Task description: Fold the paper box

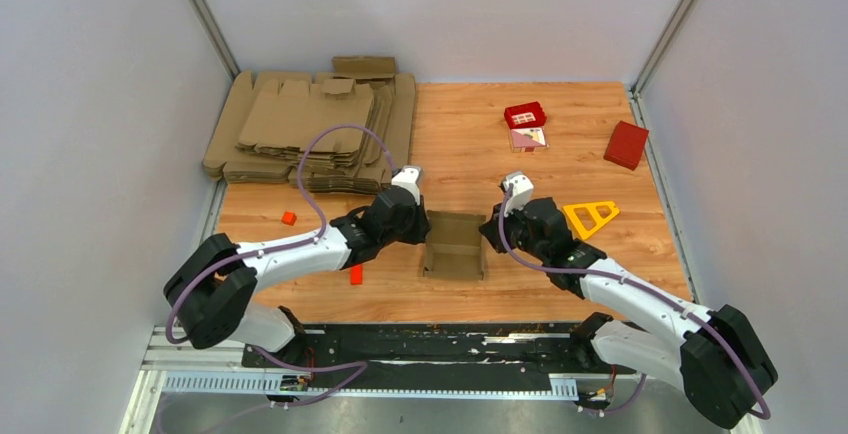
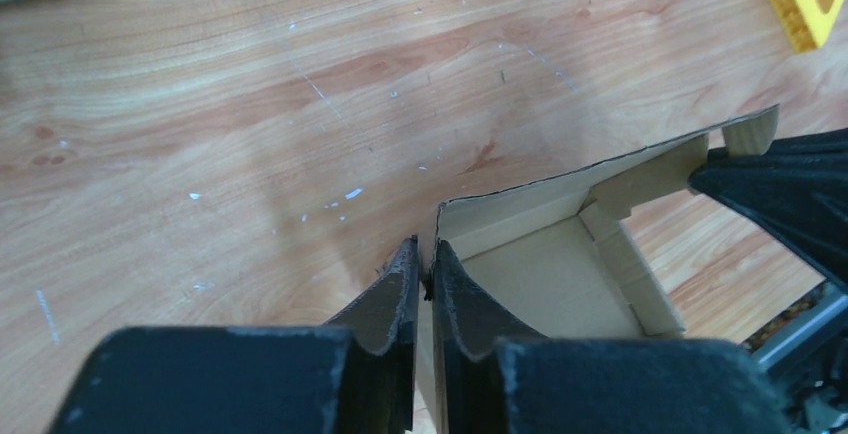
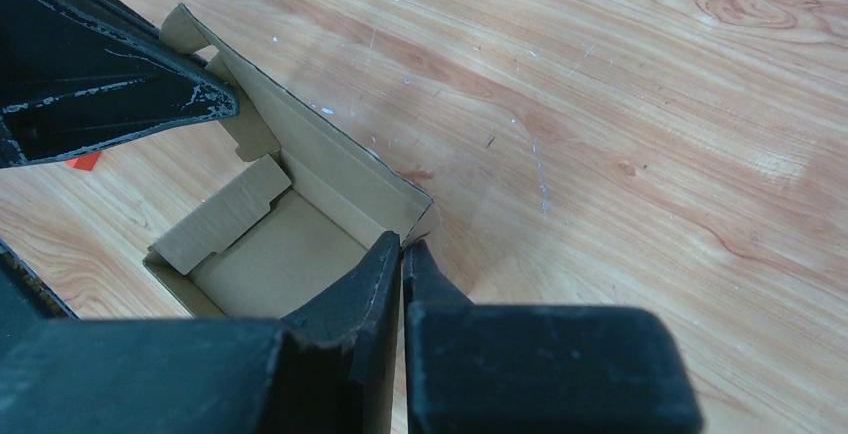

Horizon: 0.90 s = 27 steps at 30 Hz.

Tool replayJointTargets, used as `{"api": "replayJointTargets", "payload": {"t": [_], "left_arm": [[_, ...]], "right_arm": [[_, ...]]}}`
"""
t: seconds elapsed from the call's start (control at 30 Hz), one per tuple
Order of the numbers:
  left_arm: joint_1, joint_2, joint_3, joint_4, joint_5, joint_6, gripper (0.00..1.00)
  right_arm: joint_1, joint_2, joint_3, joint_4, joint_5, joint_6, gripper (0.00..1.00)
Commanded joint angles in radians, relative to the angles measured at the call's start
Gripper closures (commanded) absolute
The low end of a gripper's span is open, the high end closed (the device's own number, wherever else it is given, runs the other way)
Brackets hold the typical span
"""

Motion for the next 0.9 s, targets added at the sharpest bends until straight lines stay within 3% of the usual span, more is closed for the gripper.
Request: {"api": "replayJointTargets", "payload": {"t": [0.0,0.13,0.23,0.37,0.67,0.87], "left_arm": [[-0.017,0.001,0.022,0.181,0.114,-0.119,0.81],[-0.017,-0.01,0.025,0.114,0.119,-0.085,0.67],[-0.018,-0.027,0.001,0.089,0.11,-0.085,0.64],[-0.017,-0.052,-0.045,0.123,0.114,-0.124,0.65],[-0.018,-0.077,-0.104,0.202,0.163,-0.153,0.81],[-0.04,-0.121,-0.149,0.259,0.147,-0.151,0.8]], "right_arm": [[0.039,-0.024,0.021,0.058,-0.043,0.005,0.97],[0.041,-0.031,0.021,0.049,-0.025,0.004,0.97],[0.041,-0.029,0.023,0.047,-0.022,0.005,0.97],[0.043,-0.031,0.024,0.052,-0.034,0.007,0.98],[0.054,-0.068,0.002,0.06,-0.052,0.022,0.97],[0.066,-0.104,-0.016,0.048,-0.048,0.036,0.96]]}}
